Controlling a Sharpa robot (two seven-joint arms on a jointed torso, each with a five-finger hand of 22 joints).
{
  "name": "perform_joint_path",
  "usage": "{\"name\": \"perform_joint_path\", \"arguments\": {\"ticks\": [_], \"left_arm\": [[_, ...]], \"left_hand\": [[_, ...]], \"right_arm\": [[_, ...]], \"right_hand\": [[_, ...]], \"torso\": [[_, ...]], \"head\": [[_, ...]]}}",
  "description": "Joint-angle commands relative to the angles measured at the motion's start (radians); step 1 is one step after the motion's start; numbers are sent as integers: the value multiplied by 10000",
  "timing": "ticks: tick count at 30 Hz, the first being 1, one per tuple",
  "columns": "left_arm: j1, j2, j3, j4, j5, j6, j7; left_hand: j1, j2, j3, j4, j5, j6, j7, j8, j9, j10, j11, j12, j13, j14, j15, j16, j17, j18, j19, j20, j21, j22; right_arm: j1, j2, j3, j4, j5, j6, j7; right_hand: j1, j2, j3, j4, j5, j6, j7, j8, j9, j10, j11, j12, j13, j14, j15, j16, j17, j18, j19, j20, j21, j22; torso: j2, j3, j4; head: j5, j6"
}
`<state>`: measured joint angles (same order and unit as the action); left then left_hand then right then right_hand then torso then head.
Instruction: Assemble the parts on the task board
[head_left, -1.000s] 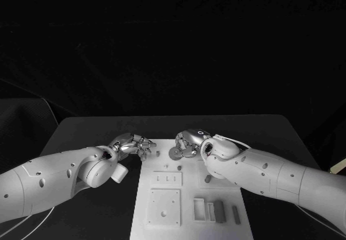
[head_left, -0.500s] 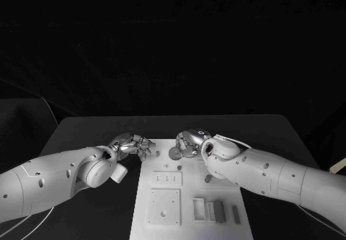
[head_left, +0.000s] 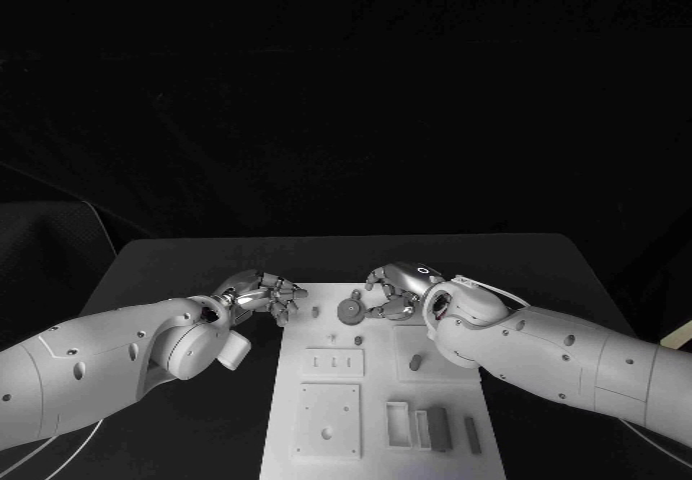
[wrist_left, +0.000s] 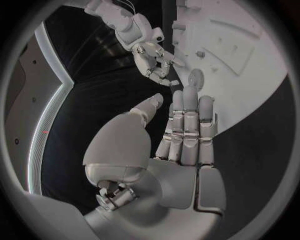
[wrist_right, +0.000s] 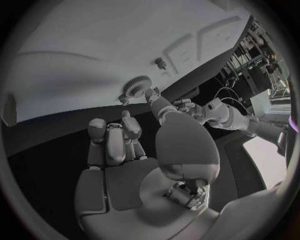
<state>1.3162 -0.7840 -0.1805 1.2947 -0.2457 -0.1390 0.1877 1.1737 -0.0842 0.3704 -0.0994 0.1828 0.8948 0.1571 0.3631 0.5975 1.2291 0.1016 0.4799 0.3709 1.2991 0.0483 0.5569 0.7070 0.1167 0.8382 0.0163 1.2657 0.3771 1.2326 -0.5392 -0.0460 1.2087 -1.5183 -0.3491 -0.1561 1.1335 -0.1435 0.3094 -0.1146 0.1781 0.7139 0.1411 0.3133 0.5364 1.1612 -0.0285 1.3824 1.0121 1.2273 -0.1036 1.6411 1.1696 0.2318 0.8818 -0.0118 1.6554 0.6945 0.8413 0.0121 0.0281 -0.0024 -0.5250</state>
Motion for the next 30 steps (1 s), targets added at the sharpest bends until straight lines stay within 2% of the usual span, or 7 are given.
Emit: {"name": "perform_joint_path", "arguments": {"ticks": [1,6,10,14,18,26,30], "left_arm": [[12,-21,9,-15,-11,76,97],[11,-31,9,-112,-11,51,144],[8,-1,8,-183,-19,59,225],[0,89,5,-298,-64,111,309],[-24,187,0,-428,-67,146,322],[-103,223,-4,-478,-67,145,306],[-129,240,-4,-492,-67,152,298]], "left_hand": [[-114,4,-52,19,40,80,0,-43,-14,-52,20,-39,6,-69,0,47,18,194,50,5,-17,-17],[-112,4,-53,18,40,81,0,-43,-14,-52,20,-39,6,-70,0,48,20,194,50,4,-18,-18],[-109,8,-51,16,41,88,-2,-41,-13,-51,19,-39,7,-70,-1,48,23,195,51,4,-18,-19],[-98,19,-45,12,44,106,-6,-34,-9,-48,18,-39,8,-69,-2,49,30,197,52,2,-18,-20],[-88,33,-38,9,47,126,-9,-27,-6,-45,16,-39,9,-68,-3,50,37,198,54,1,-18,-21],[-82,38,-35,6,47,142,-12,-22,-3,-43,16,-39,10,-69,-4,51,42,199,55,1,-18,-23],[-80,39,-35,5,47,146,-12,-21,-2,-43,16,-40,10,-69,-4,51,44,199,55,1,-18,-23]], "right_arm": [[7,-275,35,215,630,-276,202],[107,-985,236,662,1427,-404,712],[211,-1497,285,809,2164,-228,1284],[242,-1971,343,722,2755,65,1939],[325,-2353,354,402,3060,599,2555],[329,-2724,353,61,2968,482,2517],[328,-2864,351,-79,2715,536,2547]], "right_hand": [[18,-24,-42,18,48,324,275,40,18,-31,11,-52,-10,3,19,-31,30,159,-31,-41,1246,14],[48,50,-41,30,49,712,244,231,99,17,2,-18,-14,20,13,-14,-4,168,-3,-45,1262,37],[150,111,-6,-10,54,898,228,311,136,29,-5,-10,-19,36,9,-7,-6,178,2,-51,1260,45],[271,131,25,-62,55,1048,216,369,164,7,-4,-21,-29,-20,9,-32,-61,185,-14,-54,1244,47],[454,138,65,-120,56,1165,210,390,179,-104,20,-84,-58,-111,20,-87,-92,175,-98,-48,1186,36],[606,124,85,-139,50,1261,195,402,189,-238,62,-160,-90,-237,40,-161,-127,148,-210,-33,1118,18],[721,86,87,-169,51,1335,189,418,199,-293,82,-192,-106,-303,50,-195,-144,134,-271,-26,1088,11]], "torso": [[7,12,-5],[-19,20,-27],[-63,32,-49],[-133,96,-140],[-197,136,-160],[-310,202,-209],[-342,286,-244]], "head": [[-9,59],[-37,94],[-93,169],[-118,193],[-207,183],[-261,138],[-274,106]]}}
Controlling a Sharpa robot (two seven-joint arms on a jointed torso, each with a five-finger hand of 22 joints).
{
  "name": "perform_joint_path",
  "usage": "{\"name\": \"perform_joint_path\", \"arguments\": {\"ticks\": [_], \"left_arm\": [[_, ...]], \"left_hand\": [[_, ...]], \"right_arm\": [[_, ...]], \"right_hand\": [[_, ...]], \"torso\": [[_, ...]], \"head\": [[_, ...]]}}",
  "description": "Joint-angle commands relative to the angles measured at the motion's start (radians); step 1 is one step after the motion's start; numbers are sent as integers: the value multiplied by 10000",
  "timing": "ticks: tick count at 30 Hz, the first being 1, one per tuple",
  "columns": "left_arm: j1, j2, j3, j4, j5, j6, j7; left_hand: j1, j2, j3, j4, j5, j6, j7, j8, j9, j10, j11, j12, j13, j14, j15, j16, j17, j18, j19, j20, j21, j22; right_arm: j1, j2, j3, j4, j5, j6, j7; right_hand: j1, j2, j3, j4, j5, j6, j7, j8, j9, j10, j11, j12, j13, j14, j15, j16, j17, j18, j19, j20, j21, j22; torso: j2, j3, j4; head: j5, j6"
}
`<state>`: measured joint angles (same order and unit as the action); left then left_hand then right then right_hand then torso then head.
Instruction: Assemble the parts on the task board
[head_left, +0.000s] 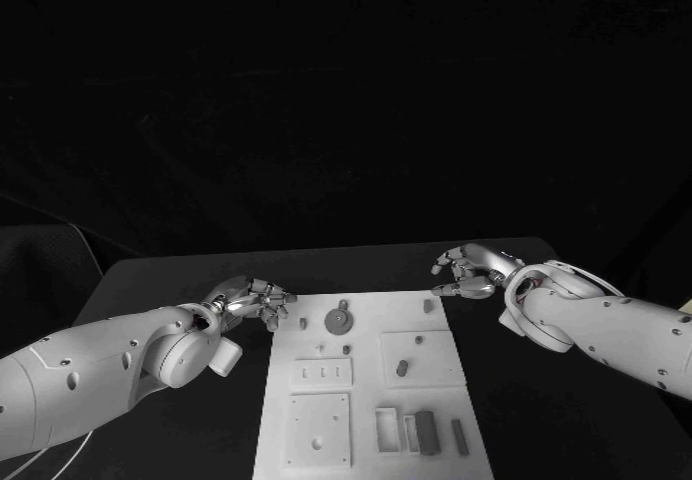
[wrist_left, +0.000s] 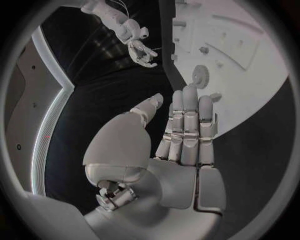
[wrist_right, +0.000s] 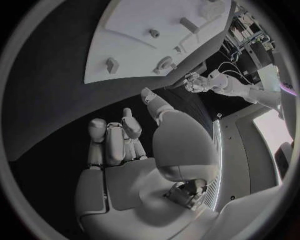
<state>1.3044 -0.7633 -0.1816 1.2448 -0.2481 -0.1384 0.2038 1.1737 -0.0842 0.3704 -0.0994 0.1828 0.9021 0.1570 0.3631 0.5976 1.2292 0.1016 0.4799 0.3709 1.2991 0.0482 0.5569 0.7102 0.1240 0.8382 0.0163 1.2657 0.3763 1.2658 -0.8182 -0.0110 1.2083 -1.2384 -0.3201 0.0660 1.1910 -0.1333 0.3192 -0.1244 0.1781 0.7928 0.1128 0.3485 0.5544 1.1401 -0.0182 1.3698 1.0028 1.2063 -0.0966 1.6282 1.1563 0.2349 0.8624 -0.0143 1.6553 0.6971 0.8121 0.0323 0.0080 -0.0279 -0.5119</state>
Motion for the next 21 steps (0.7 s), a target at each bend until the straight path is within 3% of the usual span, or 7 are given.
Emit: {"name": "perform_joint_path", "arguments": {"ticks": [1,4,7,8,16,19,21], "left_arm": [[-14,36,7,6,-43,146,131],[-29,41,7,4,-46,158,129],[-44,55,7,-14,-48,165,129],[-51,61,7,-19,-48,165,130],[-114,69,7,-32,-50,179,117],[-129,69,7,-45,-50,195,117],[-141,70,7,-47,-51,209,114]], "left_hand": [[-80,38,-35,5,47,74,-11,-21,-3,-44,16,-40,10,-69,-4,50,13,126,55,0,-18,-15],[-80,38,-35,4,46,76,-11,-20,-2,-44,16,-40,10,-70,-4,50,14,126,55,0,-18,-15],[-79,38,-36,4,46,78,-11,-20,-2,-44,16,-40,10,-70,-4,50,15,126,55,0,-18,-16],[-79,38,-36,3,46,79,-11,-20,-2,-44,16,-41,10,-70,-4,50,15,126,55,0,-18,-16],[-78,37,-37,2,45,82,-11,-20,-2,-44,16,-41,10,-71,-4,50,18,126,55,0,-19,-16],[-79,36,-37,2,45,83,-11,-20,-2,-44,17,-42,10,-72,-3,50,19,126,55,1,-19,-17],[-79,35,-38,2,44,83,-11,-20,-2,-45,17,-42,10,-72,-3,50,20,126,55,1,-19,-17]], "right_arm": [[-3,-102,1,-95,-84,219,295],[-6,-143,-1,-180,-83,329,317],[-33,-100,-5,-459,-81,376,484],[-53,-94,-5,-517,-81,346,488],[-325,36,-8,-811,-80,199,291],[-433,144,-12,-952,-128,414,406],[-482,212,-16,-1070,-187,504,492]], "right_hand": [[178,-22,-8,-79,52,560,465,68,21,-93,-16,-72,-16,-107,-18,-74,-16,99,-90,0,1082,-17],[183,-25,-10,-79,51,564,467,69,22,-96,-15,-74,-17,-111,-17,-76,-17,98,-94,1,1080,-17],[216,-46,-15,-88,49,579,468,69,23,-115,-8,-84,-21,-132,-13,-87,-22,93,-113,3,1071,-20],[277,-56,-12,-100,50,590,459,65,22,-140,2,-98,-27,-163,-8,-102,-29,86,-140,6,1057,-23],[231,-92,-92,-23,38,569,488,20,7,-199,39,-131,-44,-239,14,-136,-50,46,-204,27,1029,-31],[164,-118,-147,15,34,567,491,6,3,-211,52,-136,-48,-260,23,-143,-56,29,-221,36,1024,-33],[191,-135,-161,-3,38,529,483,-22,-8,-225,58,-143,-52,-277,27,-149,-60,25,-237,37,1016,-36]], "torso": [[-53,98,-47],[-47,105,-53],[-37,83,-41],[-38,93,-43],[-41,68,-16],[-31,51,-21],[-28,62,-19]], "head": [[-28,-21],[-40,-16],[-79,-9],[-85,-9],[-120,-24],[-123,-29],[-130,-29]]}}
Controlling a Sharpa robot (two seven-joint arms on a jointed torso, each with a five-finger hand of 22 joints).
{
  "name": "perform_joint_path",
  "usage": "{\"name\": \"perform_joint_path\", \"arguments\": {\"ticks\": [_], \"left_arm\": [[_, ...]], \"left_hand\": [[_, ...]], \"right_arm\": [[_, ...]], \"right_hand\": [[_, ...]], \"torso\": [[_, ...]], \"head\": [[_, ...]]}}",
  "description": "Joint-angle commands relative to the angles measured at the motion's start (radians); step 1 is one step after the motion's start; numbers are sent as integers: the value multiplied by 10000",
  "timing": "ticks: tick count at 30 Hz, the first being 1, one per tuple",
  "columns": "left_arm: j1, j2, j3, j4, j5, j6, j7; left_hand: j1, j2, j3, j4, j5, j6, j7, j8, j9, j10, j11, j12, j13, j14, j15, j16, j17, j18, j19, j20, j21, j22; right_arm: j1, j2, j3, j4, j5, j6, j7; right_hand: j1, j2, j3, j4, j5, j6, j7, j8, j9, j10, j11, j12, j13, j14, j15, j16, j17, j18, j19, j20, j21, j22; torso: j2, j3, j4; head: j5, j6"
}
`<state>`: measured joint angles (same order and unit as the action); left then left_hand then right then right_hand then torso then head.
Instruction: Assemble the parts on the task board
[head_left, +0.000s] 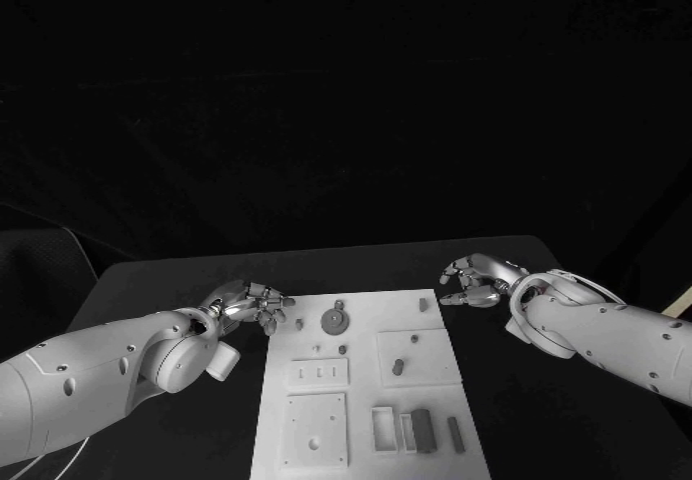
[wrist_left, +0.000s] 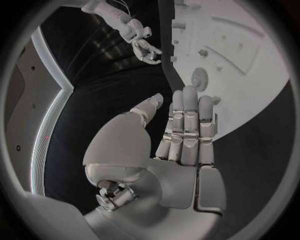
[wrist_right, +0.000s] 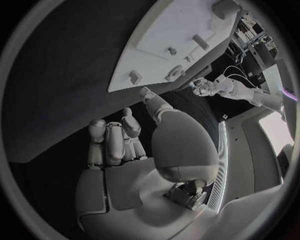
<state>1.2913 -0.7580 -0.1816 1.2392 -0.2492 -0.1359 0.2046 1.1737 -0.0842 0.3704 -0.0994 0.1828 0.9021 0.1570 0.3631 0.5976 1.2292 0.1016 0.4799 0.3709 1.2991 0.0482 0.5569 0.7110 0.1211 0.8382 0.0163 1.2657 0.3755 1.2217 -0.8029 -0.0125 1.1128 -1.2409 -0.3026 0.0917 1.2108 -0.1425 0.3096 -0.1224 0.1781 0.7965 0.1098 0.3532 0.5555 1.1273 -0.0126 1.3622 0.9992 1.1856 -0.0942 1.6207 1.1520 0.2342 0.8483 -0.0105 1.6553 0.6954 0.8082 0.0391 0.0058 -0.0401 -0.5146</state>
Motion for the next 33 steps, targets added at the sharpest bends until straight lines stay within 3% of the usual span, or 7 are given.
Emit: {"name": "perform_joint_path", "arguments": {"ticks": [1,6,10,14,18,20,33], "left_arm": [[-16,21,7,7,-41,192,100],[-32,15,7,-3,-52,203,88],[-36,5,7,-3,-58,208,71],[-38,-2,7,-9,-59,213,54],[-39,-16,7,3,-63,222,35],[-39,-20,7,13,-74,222,28],[-39,-45,7,20,-114,226,9]], "left_hand": [[-79,35,-38,2,44,84,-11,-20,-2,-45,17,-42,10,-72,-3,50,11,155,55,1,-19,-9],[-80,35,-39,2,43,86,-10,-21,-2,-45,17,-43,10,-73,-3,49,13,155,55,1,-20,-10],[-80,34,-40,2,43,87,-10,-21,-2,-46,17,-44,10,-74,-3,49,15,154,55,1,-20,-10],[-83,34,-42,3,42,88,-10,-21,-2,-46,18,-44,10,-75,-2,49,16,154,55,2,-20,-11],[-87,33,-44,6,41,89,-9,-22,-2,-46,18,-45,10,-75,-2,48,18,153,55,3,-21,-11],[-90,33,-46,7,41,89,-9,-22,-2,-46,19,-45,10,-76,-2,48,19,153,55,3,-21,-12],[-105,30,-54,16,38,92,-7,-25,-3,-47,21,-47,11,-78,0,47,25,150,55,6,-22,-13]], "right_arm": [[-69,86,-2,-177,-197,345,277],[-121,135,-2,-251,-154,130,118],[-121,125,-2,-126,224,90,-449],[-120,155,-2,-34,1233,710,-1527],[-120,202,-1,47,1769,941,-2191],[-119,248,-1,51,1758,915,-2486],[-113,480,4,38,1590,991,-3337]], "right_hand": [[64,-40,-68,-52,45,432,490,-113,-37,-120,15,-79,-22,-102,9,-84,-24,28,-123,0,1002,-24],[391,31,2,-76,52,290,452,-215,-80,-221,74,-125,-46,-227,38,-120,-51,-1,-202,7,960,-44],[-112,9,-209,215,38,460,532,-170,-63,-200,101,-94,-51,-232,69,-80,-66,-60,-172,32,998,-37],[-1209,66,-456,768,43,827,492,-75,-21,-66,80,-27,-75,-132,63,19,-104,-57,-56,13,1054,-35],[-2006,201,-500,1310,48,1210,449,33,30,68,31,31,-92,-15,28,105,-132,-12,51,-21,1102,-26],[-2255,431,-30,1728,349,1481,423,29,-22,265,-24,89,-117,172,2,194,-211,70,222,-22,1142,-13],[-2429,387,145,1876,413,1801,389,100,-26,573,-110,223,-104,598,-48,392,-87,144,422,-25,1266,51]], "torso": [[10,-12,1],[17,-24,4],[9,-47,-3],[11,-49,2],[16,-48,-6],[16,-57,-9],[13,-56,-8]], "head": [[-5,-17],[15,-21],[28,-45],[52,-61],[68,-76],[68,-80],[106,-108]]}}
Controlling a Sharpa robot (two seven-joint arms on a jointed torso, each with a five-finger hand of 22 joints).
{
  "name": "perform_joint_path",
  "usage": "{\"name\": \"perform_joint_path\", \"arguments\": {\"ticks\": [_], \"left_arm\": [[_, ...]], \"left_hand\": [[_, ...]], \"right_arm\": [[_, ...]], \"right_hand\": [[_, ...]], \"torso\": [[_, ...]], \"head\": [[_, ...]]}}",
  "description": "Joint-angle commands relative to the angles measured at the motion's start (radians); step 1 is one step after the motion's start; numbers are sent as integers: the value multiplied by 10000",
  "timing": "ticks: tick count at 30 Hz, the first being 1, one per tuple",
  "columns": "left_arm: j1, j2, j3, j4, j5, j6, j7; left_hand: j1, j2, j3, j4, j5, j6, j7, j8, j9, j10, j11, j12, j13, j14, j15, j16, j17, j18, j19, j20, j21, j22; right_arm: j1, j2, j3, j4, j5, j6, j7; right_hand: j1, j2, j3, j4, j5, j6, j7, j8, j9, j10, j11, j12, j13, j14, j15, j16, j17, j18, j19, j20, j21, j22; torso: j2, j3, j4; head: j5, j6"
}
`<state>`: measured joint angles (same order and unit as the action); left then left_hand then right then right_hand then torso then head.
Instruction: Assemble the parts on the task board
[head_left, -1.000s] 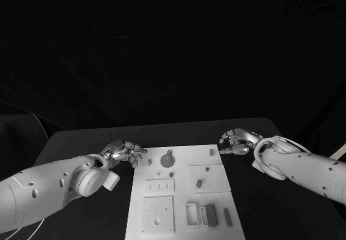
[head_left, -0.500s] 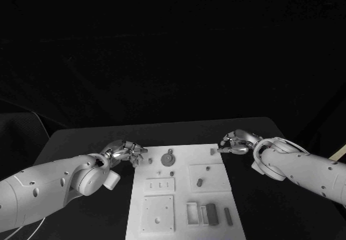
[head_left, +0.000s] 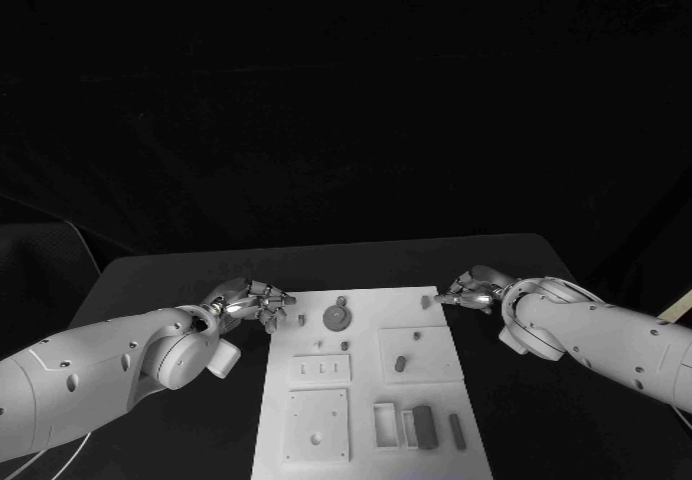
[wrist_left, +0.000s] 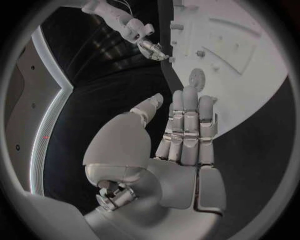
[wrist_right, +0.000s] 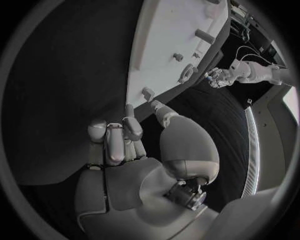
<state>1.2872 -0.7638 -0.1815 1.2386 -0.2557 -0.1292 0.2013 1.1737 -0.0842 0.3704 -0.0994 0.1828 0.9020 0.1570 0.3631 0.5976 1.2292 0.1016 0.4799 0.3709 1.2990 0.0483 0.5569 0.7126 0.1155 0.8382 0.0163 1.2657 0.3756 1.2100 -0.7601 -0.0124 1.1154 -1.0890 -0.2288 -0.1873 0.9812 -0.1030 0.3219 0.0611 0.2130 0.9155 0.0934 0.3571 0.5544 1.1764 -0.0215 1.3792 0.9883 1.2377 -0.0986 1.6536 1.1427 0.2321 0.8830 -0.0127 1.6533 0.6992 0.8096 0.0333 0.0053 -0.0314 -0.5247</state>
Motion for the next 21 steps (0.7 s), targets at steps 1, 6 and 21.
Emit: {"name": "perform_joint_path", "arguments": {"ticks": [1,6,21], "left_arm": [[2,13,6,24,-50,160,42],[2,18,6,23,-51,161,36],[3,17,6,2,-62,162,-8]], "left_hand": [[-107,30,-55,17,38,92,-6,-25,-3,-47,21,-48,10,-78,0,47,10,205,55,6,-22,-15],[-114,29,-59,21,37,93,-6,-27,-3,-47,22,-49,11,-80,1,47,13,204,55,7,-23,-16],[-133,25,-70,31,35,95,-4,-31,-5,-48,24,-51,11,-82,3,45,20,202,55,10,-24,-18]], "right_arm": [[9,88,3,-3,71,264,-599],[41,279,10,-86,95,282,-665],[220,637,40,-376,680,610,-1095]], "right_hand": [[-160,-9,30,61,73,631,551,64,-16,99,-26,58,4,103,-7,74,13,169,88,-2,1291,17],[-223,0,54,107,95,685,544,73,-19,146,-40,73,3,161,-15,99,19,181,122,-1,1306,27],[-290,21,89,155,119,763,534,90,-20,202,-57,92,2,239,-25,133,36,197,163,1,1324,41]], "torso": [[0,2,-4],[-7,-1,9],[-3,-8,6]], "head": [[20,-6],[41,-29],[72,-94]]}}
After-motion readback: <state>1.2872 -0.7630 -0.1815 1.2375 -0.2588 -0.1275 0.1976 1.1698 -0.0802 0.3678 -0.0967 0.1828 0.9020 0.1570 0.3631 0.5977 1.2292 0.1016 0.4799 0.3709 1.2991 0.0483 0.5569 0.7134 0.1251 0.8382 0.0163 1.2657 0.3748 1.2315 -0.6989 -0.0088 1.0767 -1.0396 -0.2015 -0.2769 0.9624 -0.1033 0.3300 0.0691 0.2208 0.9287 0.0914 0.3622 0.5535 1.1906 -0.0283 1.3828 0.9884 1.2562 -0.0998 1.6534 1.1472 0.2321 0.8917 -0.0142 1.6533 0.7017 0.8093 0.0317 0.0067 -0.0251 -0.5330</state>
